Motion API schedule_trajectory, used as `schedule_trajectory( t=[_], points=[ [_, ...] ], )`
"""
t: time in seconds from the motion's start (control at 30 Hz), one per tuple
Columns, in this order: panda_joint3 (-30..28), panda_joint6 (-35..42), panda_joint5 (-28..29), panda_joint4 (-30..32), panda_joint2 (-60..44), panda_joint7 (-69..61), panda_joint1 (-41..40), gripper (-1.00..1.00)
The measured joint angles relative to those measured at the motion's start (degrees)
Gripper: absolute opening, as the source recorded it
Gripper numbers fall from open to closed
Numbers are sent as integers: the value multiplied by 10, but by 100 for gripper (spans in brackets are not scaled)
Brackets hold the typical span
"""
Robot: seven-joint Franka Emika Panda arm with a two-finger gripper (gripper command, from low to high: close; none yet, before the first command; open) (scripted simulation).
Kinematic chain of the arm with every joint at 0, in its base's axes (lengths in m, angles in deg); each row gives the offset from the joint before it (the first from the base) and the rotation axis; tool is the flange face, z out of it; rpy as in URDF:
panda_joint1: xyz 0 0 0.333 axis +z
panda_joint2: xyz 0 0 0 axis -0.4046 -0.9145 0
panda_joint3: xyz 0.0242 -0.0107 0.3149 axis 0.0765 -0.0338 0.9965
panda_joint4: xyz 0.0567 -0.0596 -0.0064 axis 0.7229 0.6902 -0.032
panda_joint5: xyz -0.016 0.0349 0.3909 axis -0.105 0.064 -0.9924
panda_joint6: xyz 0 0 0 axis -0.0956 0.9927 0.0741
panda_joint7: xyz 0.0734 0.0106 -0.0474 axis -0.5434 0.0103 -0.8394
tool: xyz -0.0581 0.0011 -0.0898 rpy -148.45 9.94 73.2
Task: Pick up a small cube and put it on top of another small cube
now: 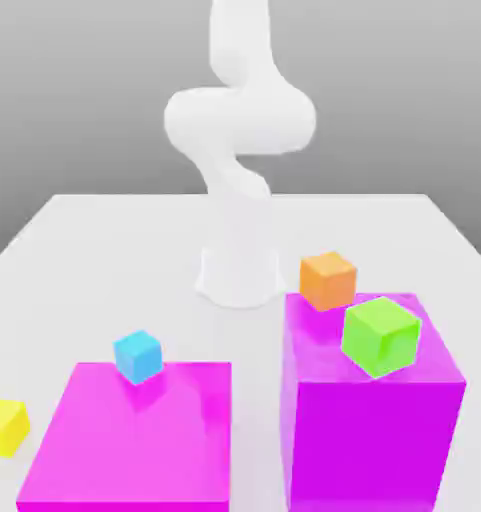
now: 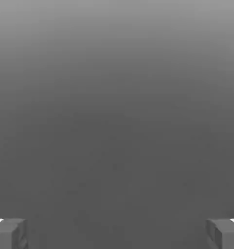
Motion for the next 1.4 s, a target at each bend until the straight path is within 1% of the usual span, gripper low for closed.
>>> schedule_trajectory(
  t=[0.3, 0.43, 0.57, 0.73, 0.87, 0.93, 1.03, 1.07, 1.27, 1.4],
  points=[
    [6, -67, 36, 17, -191, 208, -126, 0],
    [-9, -96, 49, 24, -274, 297, -165, 0],
    [-31, -126, 50, 32, -357, 377, -202, 0],
    [-51, -164, 23, 42, -460, 458, -250, 0],
    [-65, -194, -25, 50, -542, 503, -274, 0],
    [-64, -216, -48, 48, -583, 510, -286, 0],
    [-53, -263, -64, 38, -646, 505, -298, 0],
    [-49, -277, -67, 34, -664, 503, -301, -100],
    [-48, -286, -69, 32, -674, 502, -303, -100],
    [-57, -242, -58, 43, -618, 511, -296, -100]
  ],
)
